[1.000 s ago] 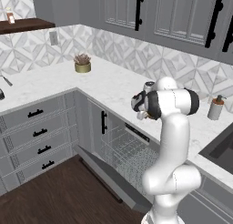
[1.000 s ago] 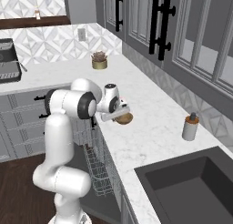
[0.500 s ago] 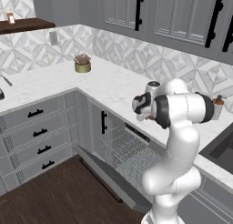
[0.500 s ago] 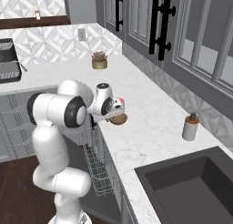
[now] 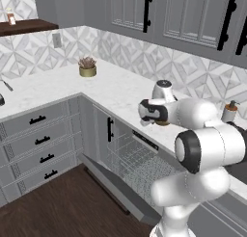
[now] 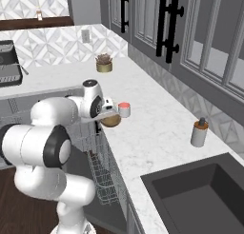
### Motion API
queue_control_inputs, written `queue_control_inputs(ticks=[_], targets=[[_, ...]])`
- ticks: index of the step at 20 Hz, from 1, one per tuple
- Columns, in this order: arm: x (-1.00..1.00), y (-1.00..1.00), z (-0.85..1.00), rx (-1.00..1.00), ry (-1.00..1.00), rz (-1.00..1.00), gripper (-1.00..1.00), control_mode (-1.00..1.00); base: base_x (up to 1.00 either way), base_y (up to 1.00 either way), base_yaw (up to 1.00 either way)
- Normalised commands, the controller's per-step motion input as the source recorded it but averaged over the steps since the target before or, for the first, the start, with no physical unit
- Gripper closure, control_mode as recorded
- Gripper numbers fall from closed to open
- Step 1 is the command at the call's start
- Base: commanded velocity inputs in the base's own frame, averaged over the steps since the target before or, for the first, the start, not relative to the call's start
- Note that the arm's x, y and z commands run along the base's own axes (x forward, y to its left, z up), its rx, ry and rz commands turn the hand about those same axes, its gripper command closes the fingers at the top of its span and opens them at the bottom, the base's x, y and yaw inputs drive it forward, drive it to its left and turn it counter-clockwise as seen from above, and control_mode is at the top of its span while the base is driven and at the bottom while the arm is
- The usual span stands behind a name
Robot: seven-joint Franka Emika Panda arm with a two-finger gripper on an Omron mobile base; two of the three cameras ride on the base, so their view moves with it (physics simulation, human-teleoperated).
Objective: Pick up the cup and bowl from the counter, place them in the dishwasher, and close the dishwasher door.
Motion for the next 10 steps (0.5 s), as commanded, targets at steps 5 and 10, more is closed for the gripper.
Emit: queue_control_inputs(ticks=[5,10], targets=[[-0.34,0.39,0.37,0.02,0.15,0.0,1.0,-1.0,0.0,0.0,0.0],[-0.47,0.35,0.01,0.08,0.09,0.0,1.0,-1.0,0.0,0.0,0.0]])
